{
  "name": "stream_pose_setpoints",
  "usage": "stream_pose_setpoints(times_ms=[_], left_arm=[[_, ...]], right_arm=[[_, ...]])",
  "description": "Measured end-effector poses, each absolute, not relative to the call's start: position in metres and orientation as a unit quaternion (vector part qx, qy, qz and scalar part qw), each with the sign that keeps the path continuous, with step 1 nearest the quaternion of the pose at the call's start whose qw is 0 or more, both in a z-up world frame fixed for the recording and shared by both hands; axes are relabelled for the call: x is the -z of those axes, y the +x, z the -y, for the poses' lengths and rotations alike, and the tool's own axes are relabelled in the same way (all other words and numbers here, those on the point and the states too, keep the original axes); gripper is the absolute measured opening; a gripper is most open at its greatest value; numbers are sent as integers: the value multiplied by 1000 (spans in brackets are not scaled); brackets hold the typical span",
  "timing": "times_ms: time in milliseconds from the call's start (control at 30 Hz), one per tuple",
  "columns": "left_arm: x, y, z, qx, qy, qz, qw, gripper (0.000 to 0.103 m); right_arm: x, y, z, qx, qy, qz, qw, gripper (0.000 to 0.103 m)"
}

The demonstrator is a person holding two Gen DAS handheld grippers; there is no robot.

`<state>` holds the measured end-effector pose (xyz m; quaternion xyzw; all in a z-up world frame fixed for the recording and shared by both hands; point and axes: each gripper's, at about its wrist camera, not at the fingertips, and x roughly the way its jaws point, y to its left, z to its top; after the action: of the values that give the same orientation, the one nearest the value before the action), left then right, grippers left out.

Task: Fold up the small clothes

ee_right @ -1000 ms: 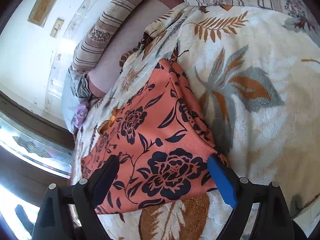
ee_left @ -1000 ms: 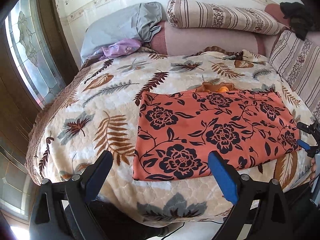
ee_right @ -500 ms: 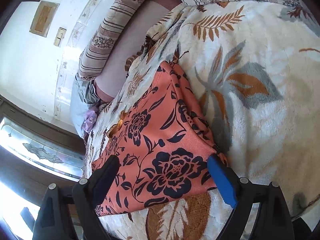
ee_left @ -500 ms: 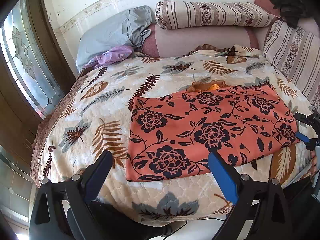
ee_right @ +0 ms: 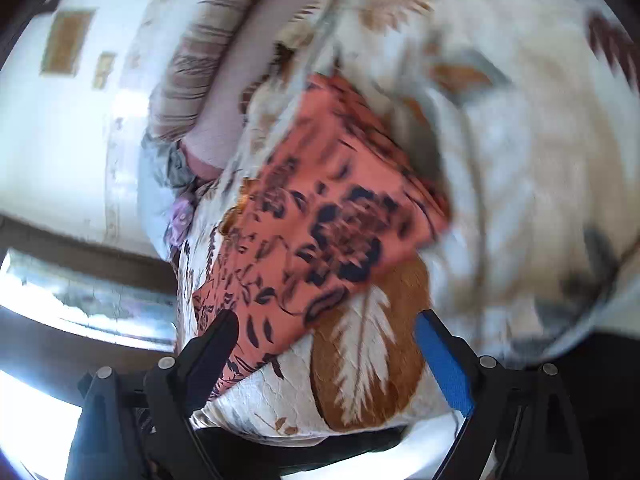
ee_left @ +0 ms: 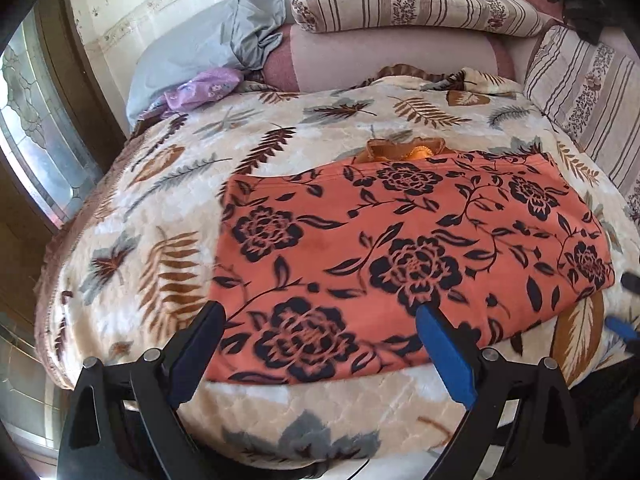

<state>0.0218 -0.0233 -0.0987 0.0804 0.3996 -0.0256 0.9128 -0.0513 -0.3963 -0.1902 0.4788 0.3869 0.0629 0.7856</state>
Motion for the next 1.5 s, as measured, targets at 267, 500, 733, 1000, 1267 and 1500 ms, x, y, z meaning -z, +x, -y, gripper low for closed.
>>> stream_pose_setpoints(times_ms=[267,500,733,1000,1267,1500], left_arm=[[125,74,42,33,35,-420,906,96],[146,94,42,29,43,-453,890,100],[158,100,36,33,31,-461,886,100],[157,102,32,41,24,-464,885,100],[138,93,25,36,14,-431,901,100],[154,101,24,31,17,-461,887,103]], right_arm=[[198,-15,419,-16,532,-368,763,91],[178,1,404,18,486,-370,791,59],[189,7,399,21,478,-374,795,79],[196,8,405,7,497,-373,783,81],[199,8,412,-9,510,-381,771,78],[190,4,409,31,479,-387,788,58]])
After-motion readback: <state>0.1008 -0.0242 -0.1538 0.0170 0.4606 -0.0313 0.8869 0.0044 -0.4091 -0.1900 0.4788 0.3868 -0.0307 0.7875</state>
